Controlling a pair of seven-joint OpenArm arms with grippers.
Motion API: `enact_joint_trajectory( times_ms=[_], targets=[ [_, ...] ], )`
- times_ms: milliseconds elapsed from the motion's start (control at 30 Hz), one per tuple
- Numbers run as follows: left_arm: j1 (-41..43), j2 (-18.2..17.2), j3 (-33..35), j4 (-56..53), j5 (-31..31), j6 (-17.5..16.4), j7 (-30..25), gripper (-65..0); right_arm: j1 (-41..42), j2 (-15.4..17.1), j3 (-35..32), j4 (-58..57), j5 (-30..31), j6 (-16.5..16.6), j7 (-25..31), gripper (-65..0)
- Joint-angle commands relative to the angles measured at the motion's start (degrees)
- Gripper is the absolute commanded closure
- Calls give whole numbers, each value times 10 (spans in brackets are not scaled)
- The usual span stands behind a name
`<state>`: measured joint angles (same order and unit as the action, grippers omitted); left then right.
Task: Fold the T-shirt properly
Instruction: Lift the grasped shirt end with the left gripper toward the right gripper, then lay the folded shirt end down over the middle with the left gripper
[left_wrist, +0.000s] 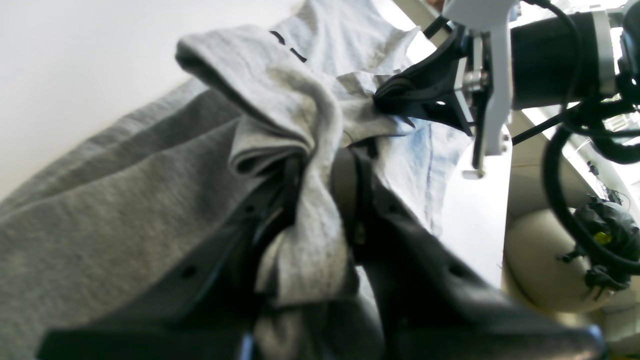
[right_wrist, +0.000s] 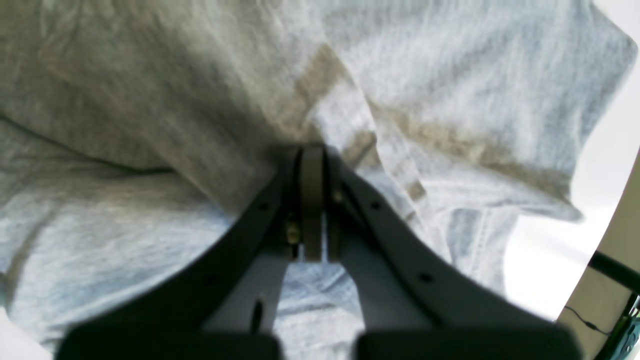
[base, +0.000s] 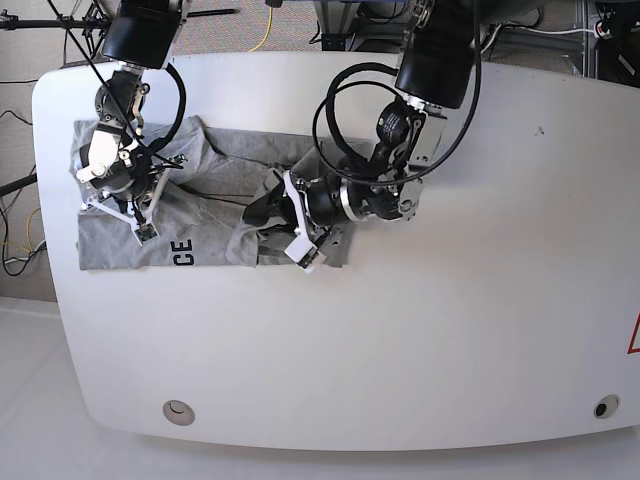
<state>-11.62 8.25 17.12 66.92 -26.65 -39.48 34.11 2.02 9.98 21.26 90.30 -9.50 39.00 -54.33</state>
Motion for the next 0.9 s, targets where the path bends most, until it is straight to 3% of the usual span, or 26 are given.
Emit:
enact_joint_trajectory(
  times_ms=[0, 333, 400, 867],
  targets=[
    [-17, 7, 3, -8, -15, -5, -31, -3, 9, 7, 2, 10, -1, -1, 4, 0],
    [-25, 7, 4, -16, -17, -5, -39, -14, 9, 7, 2, 9, -1, -1, 4, 0],
    [-33, 7, 4, -17, -28, -5, -39, -45, 9, 7, 2, 8, -1, -1, 4, 0],
    [-37, 7, 3, -16, -118, -5, -50, -442, 8, 7, 2, 7, -1, -1, 4, 0]
  ],
)
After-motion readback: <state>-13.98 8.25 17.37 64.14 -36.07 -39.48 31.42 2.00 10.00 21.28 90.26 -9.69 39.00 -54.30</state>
